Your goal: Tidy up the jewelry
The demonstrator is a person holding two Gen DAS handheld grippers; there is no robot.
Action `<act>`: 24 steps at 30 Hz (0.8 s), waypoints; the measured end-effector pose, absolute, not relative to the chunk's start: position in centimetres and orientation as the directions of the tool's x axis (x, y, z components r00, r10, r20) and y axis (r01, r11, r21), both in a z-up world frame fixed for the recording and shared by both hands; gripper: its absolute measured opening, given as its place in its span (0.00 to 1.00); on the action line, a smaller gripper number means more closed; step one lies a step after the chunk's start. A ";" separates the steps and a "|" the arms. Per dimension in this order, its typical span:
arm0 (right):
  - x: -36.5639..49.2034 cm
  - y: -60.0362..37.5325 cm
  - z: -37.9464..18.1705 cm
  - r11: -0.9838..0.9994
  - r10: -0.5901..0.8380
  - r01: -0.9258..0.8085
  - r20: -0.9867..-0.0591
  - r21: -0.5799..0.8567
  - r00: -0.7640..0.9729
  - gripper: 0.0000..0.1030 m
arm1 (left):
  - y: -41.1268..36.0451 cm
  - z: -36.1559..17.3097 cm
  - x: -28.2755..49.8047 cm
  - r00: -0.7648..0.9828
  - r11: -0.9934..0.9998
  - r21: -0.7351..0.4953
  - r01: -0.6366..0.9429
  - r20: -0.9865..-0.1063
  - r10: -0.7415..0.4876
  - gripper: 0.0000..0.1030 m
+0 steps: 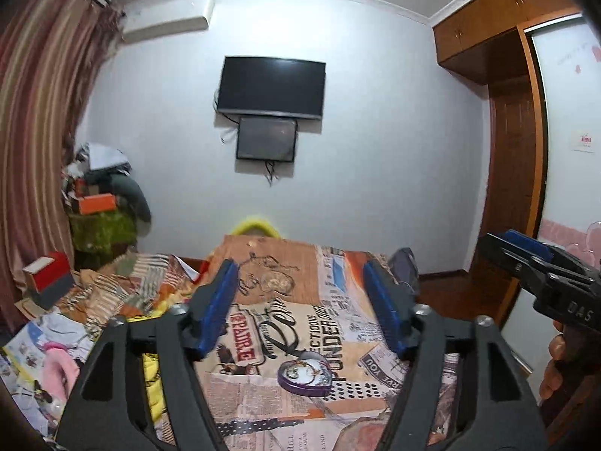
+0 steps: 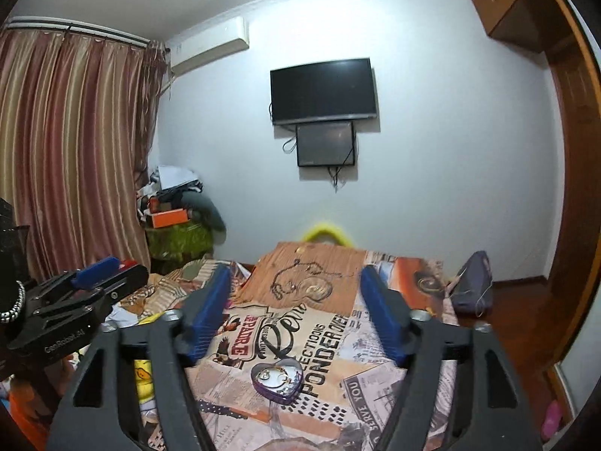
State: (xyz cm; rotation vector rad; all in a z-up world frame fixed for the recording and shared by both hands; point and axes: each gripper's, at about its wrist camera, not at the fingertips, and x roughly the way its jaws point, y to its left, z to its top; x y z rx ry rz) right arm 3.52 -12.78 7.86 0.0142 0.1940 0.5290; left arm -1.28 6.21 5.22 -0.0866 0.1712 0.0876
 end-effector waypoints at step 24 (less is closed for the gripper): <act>1.6 -14.0 6.9 0.893 0.449 -0.446 -0.168 0.056 0.878 1.00 | 5.1 4.9 -3.8 0.977 0.986 -0.071 -0.149 -0.161 0.136 0.98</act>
